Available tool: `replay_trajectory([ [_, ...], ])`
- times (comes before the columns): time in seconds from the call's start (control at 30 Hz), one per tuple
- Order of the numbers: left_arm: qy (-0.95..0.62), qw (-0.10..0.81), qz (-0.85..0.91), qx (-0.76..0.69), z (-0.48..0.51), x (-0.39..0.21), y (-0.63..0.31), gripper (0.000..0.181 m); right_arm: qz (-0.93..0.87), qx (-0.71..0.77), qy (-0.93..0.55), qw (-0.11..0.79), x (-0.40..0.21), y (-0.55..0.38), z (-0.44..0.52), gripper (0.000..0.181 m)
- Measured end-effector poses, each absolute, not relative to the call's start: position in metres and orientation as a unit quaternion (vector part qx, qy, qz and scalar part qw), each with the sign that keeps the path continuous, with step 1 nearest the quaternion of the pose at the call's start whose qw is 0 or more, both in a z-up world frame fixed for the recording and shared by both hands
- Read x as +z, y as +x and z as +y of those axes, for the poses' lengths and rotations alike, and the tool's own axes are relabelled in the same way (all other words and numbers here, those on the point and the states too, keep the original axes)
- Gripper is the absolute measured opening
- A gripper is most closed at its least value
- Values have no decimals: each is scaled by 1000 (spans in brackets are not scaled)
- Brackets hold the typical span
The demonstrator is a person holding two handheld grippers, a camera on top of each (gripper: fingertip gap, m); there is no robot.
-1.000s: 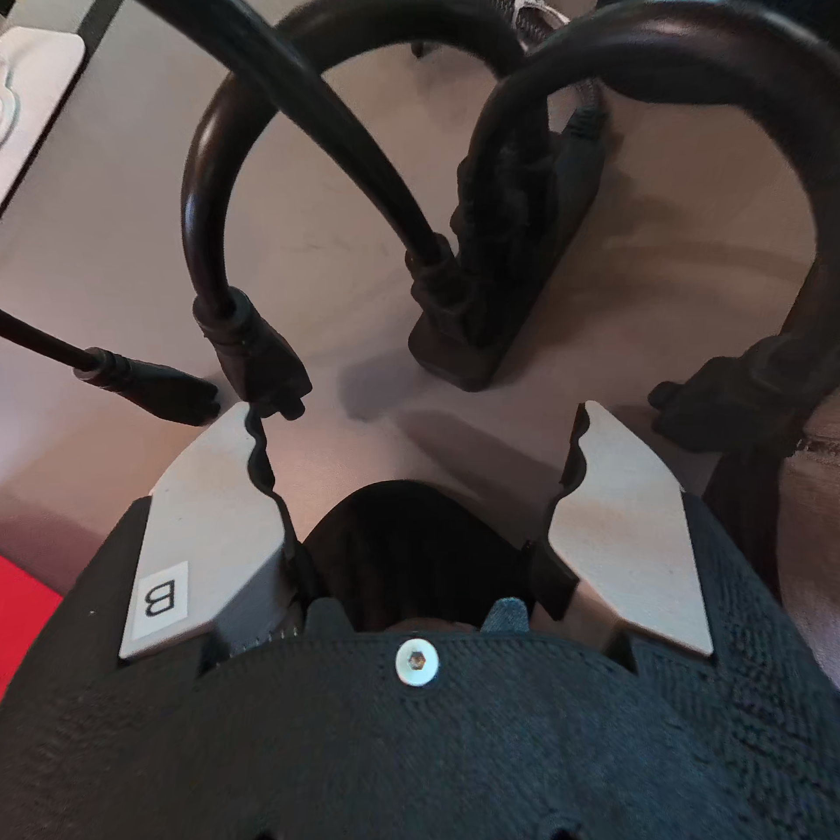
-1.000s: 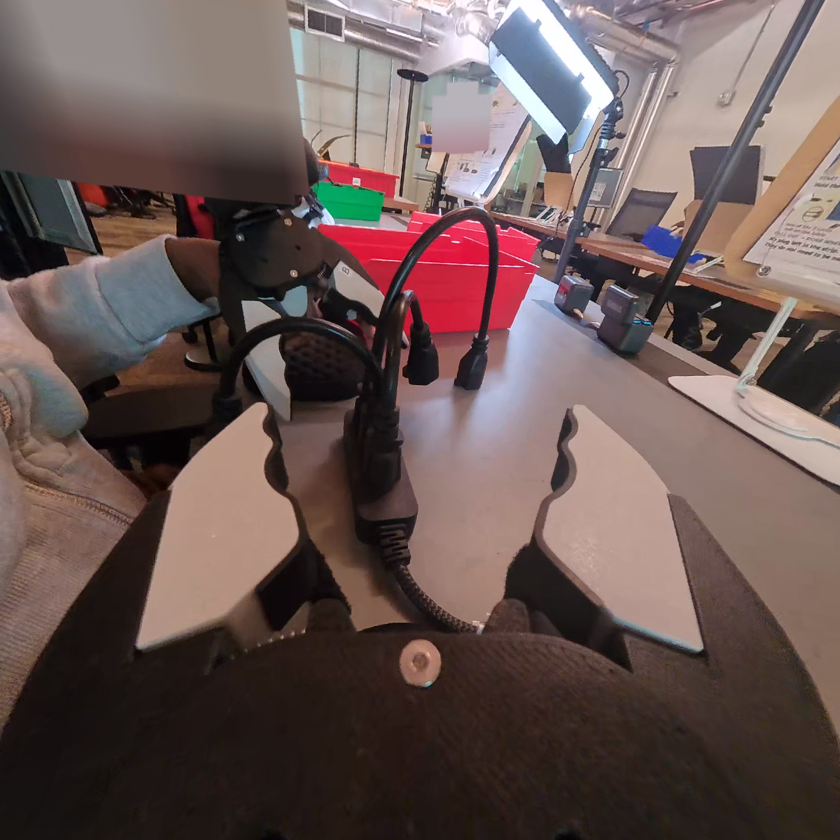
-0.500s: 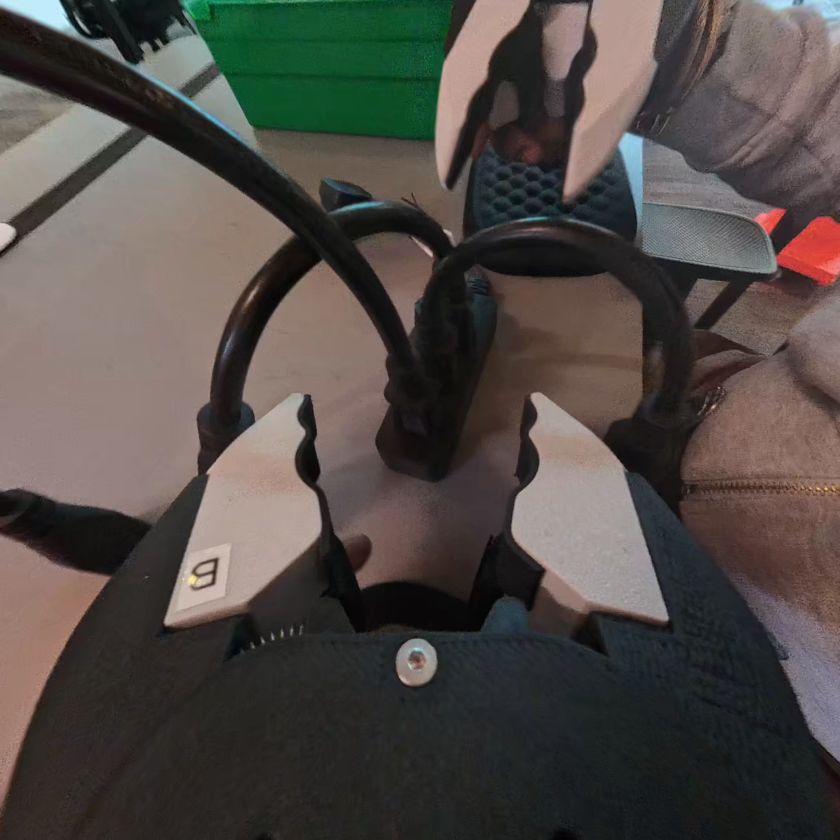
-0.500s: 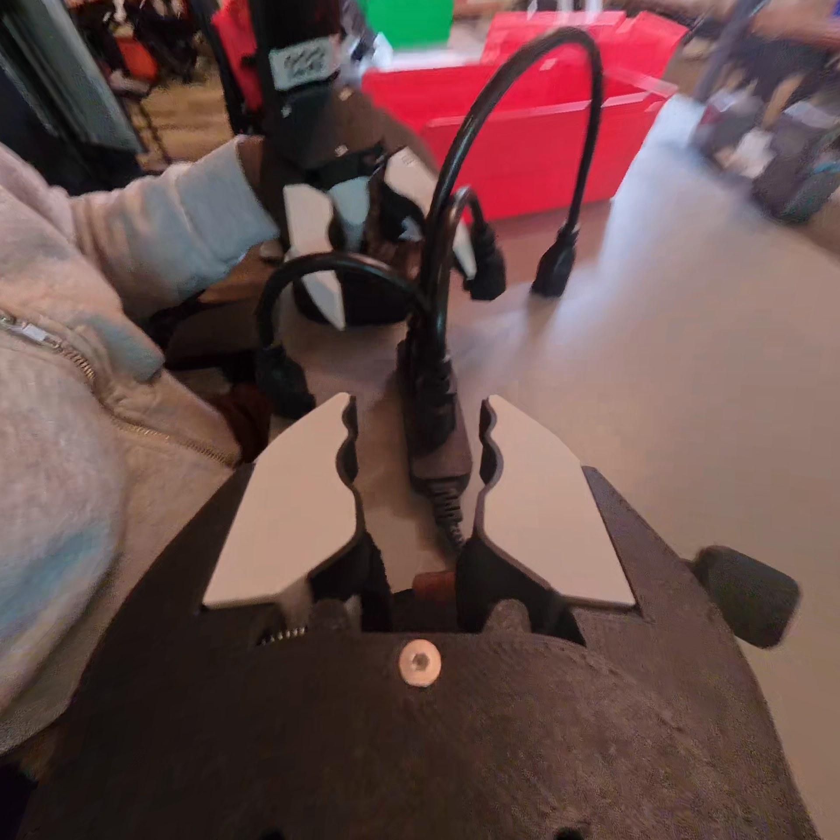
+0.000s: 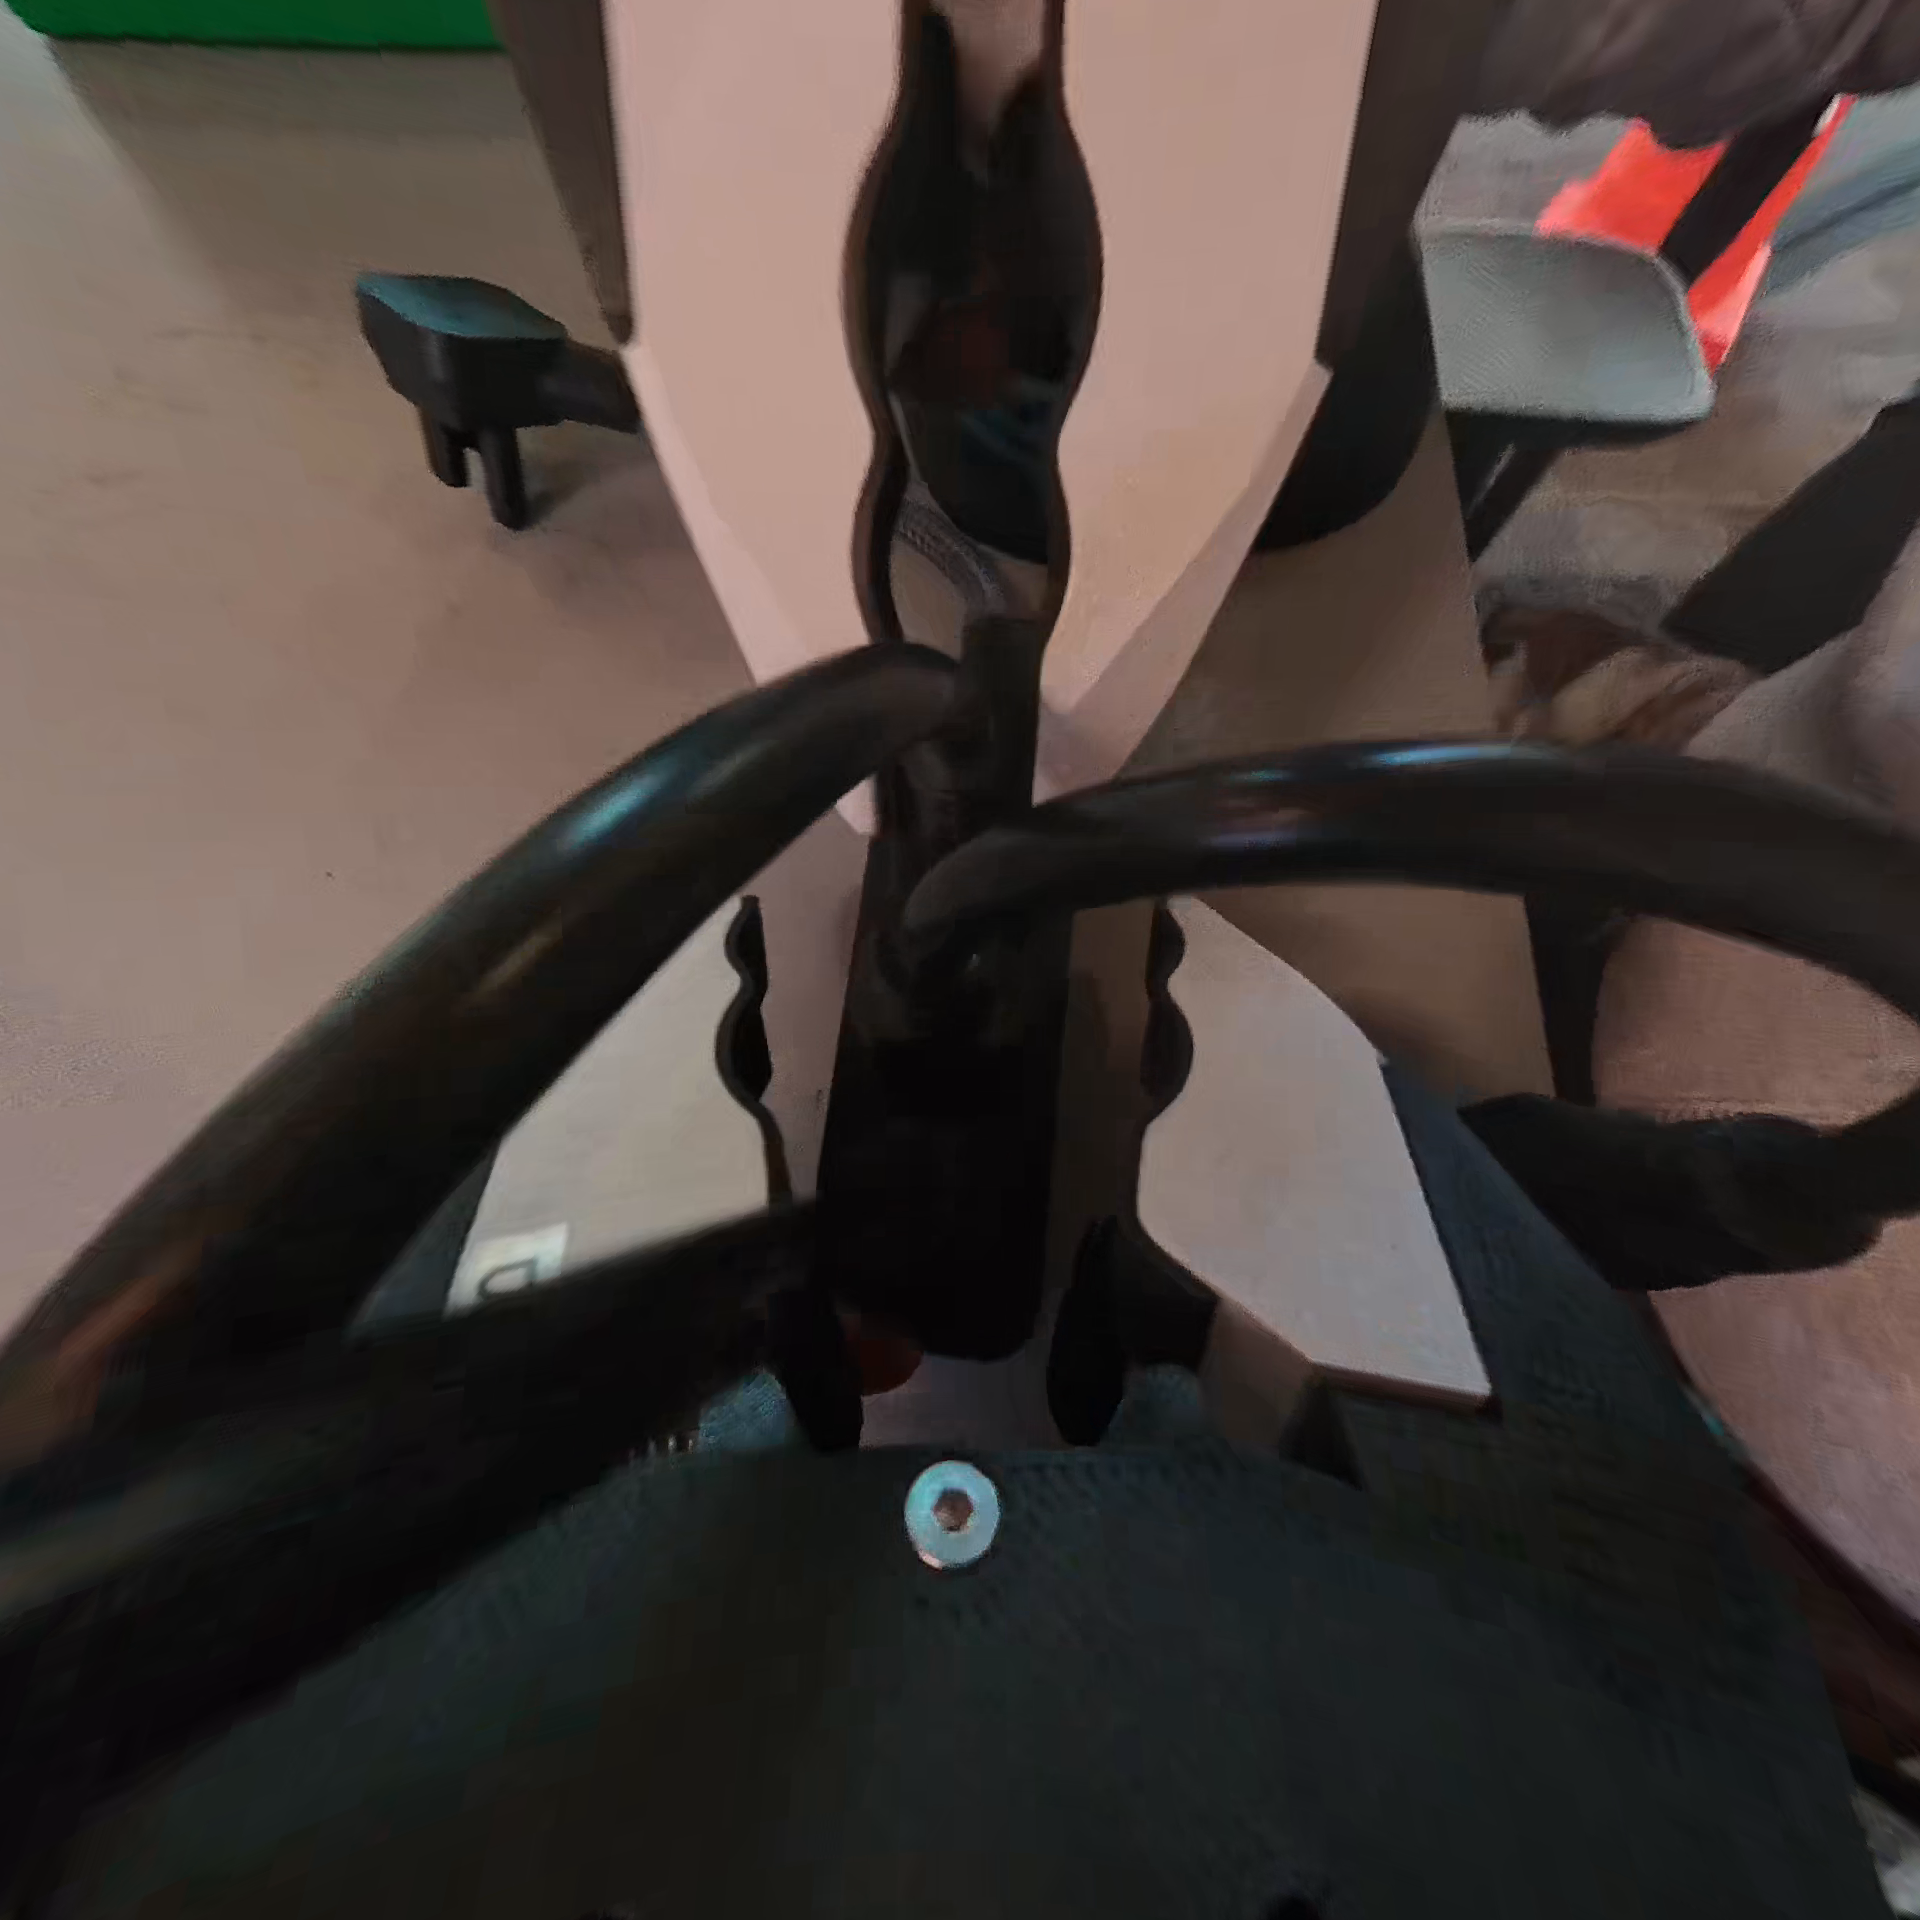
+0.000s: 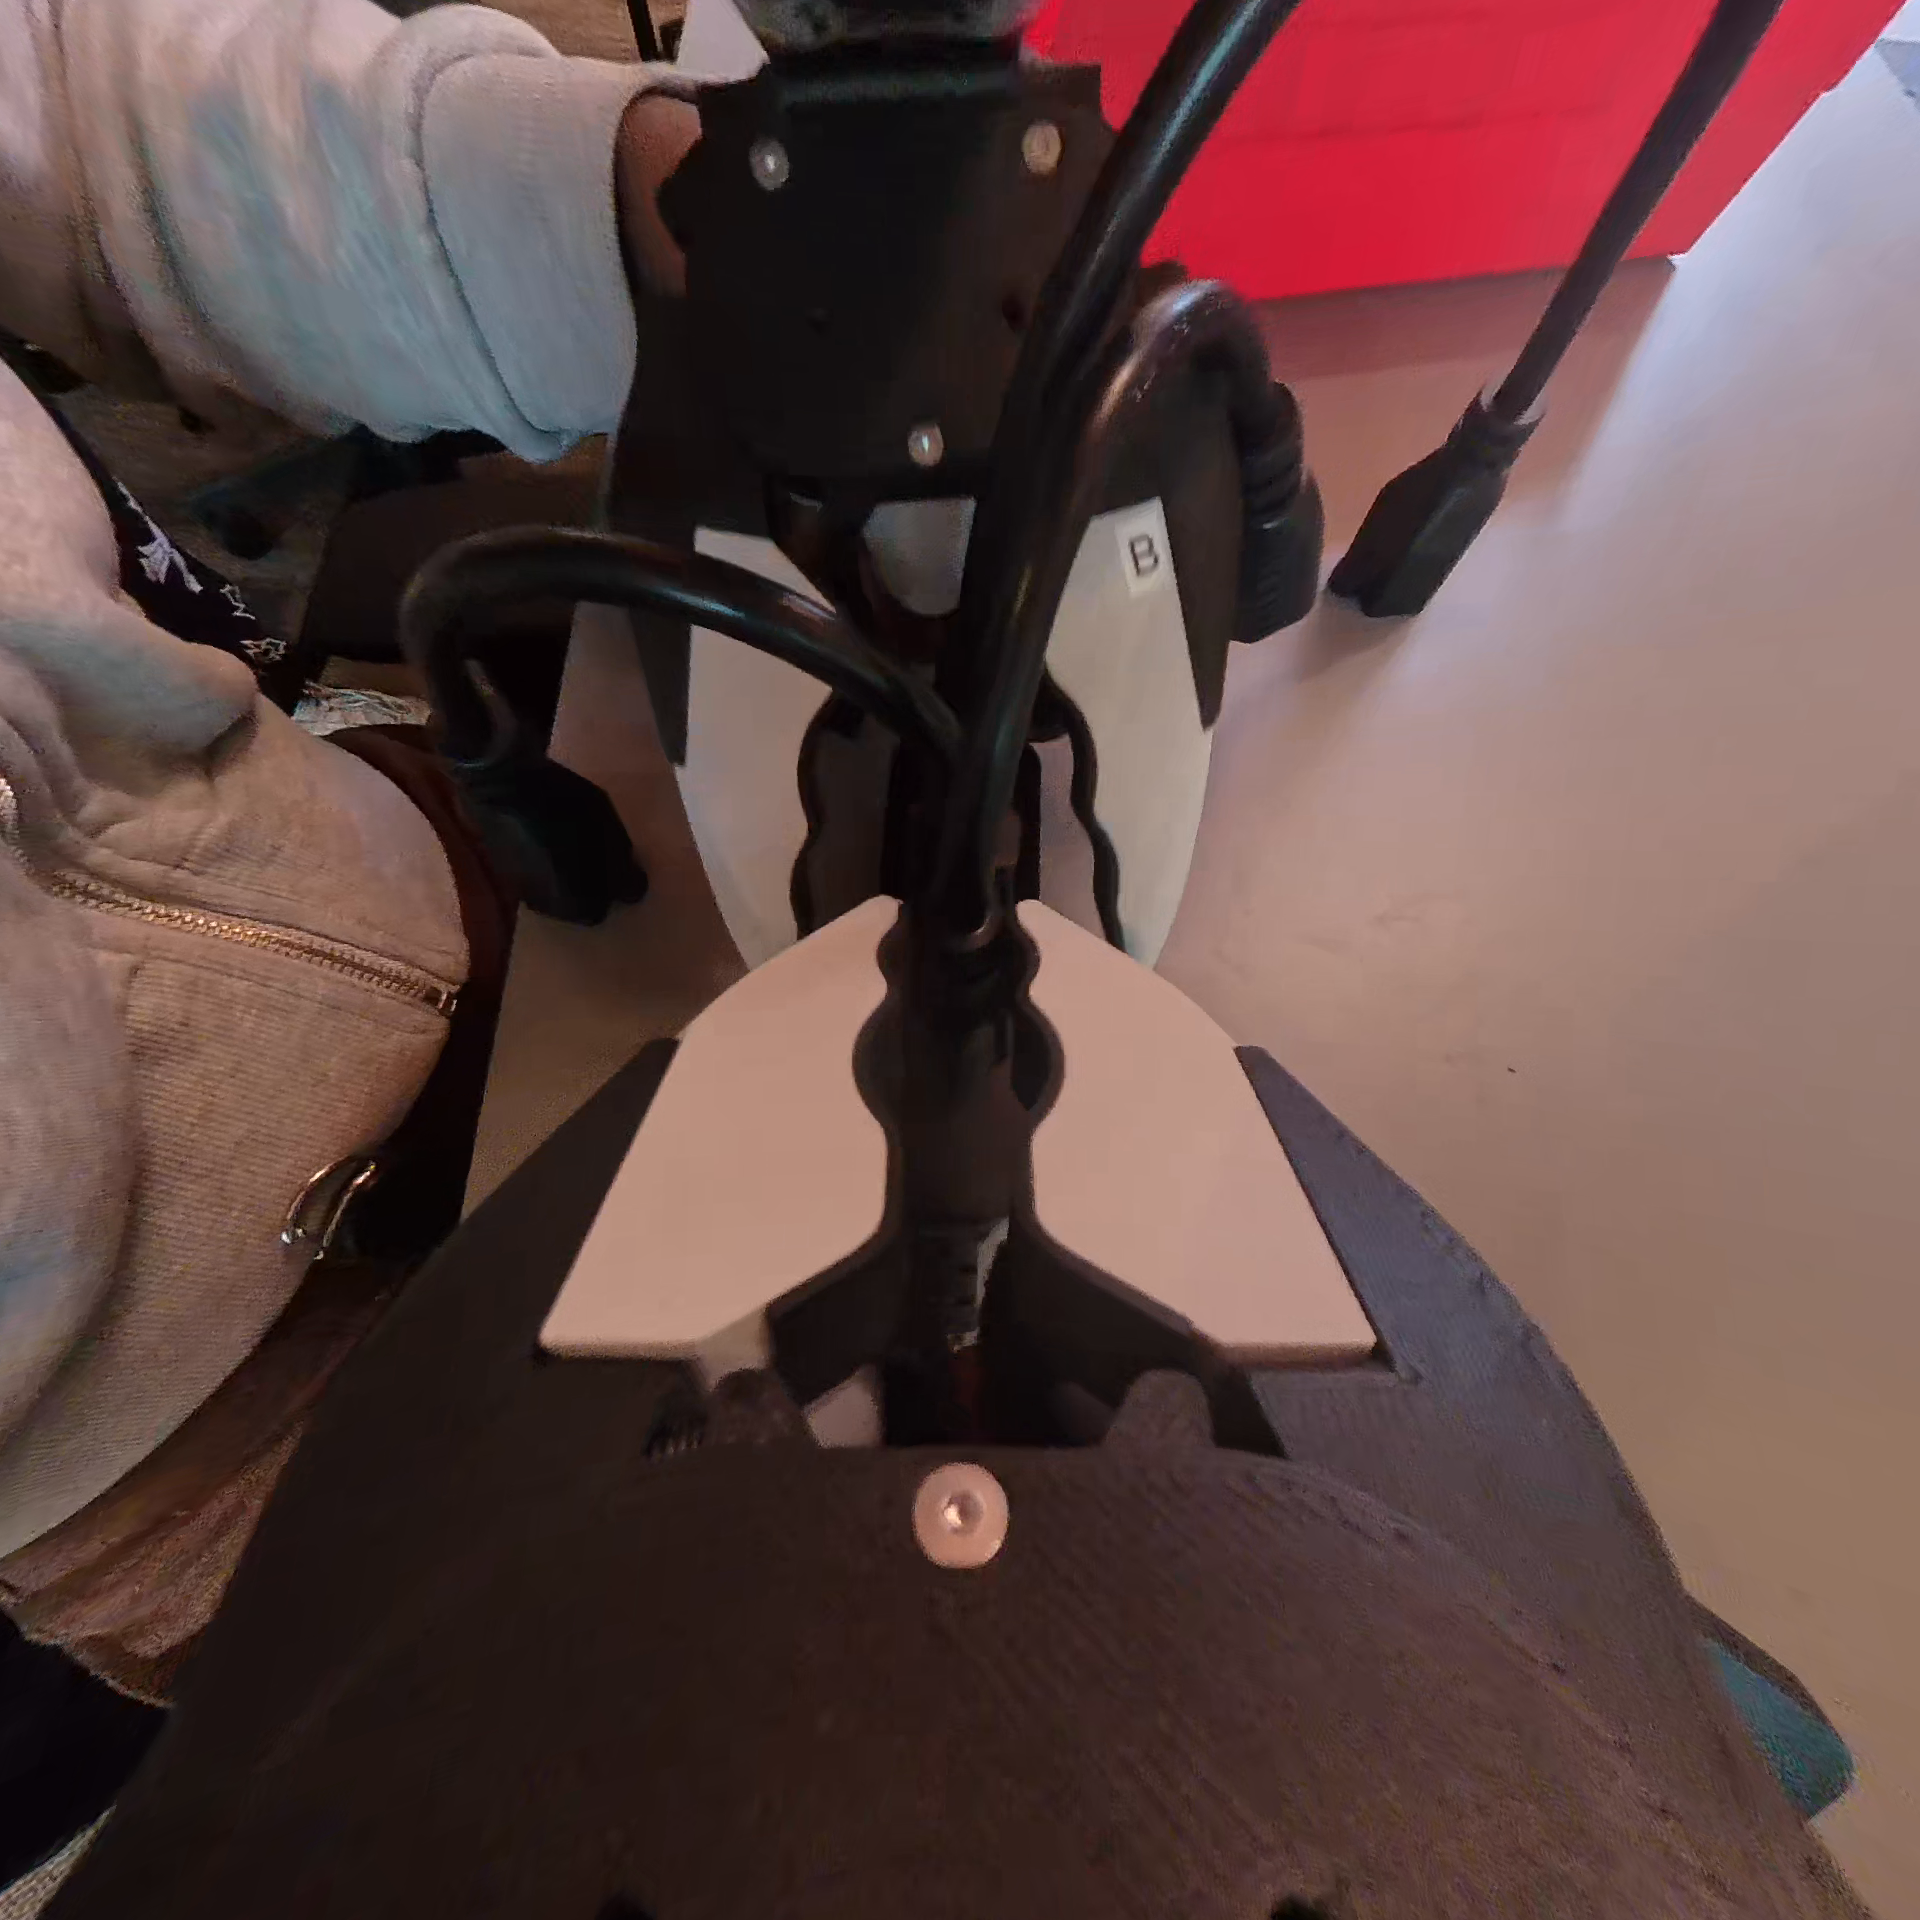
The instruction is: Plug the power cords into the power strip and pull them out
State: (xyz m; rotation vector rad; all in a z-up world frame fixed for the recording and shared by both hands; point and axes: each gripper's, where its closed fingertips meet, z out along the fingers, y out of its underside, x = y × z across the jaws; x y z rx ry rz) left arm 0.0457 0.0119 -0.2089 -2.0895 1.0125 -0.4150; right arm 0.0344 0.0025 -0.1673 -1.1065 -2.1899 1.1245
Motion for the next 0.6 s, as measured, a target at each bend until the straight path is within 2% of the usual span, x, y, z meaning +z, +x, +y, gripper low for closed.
replay_trajectory([
  [0.07,-821,372,415,-127,16,-216,42,58,-791,409,-401,214,-167,35,3,16],
  [0.23,-815,354,436,-141,11,-219,44,49,-787,418,-404,207,-168,36,3,17],
  [0.37,-817,340,437,-162,8,-221,46,44,-792,403,-411,202,-170,40,6,31],
  [0.5,-815,340,439,-164,7,-221,46,44,-801,390,-399,216,-169,35,1,16],
  [0.6,-813,345,439,-167,7,-221,45,44,-805,374,-397,235,-169,37,2,16],
])
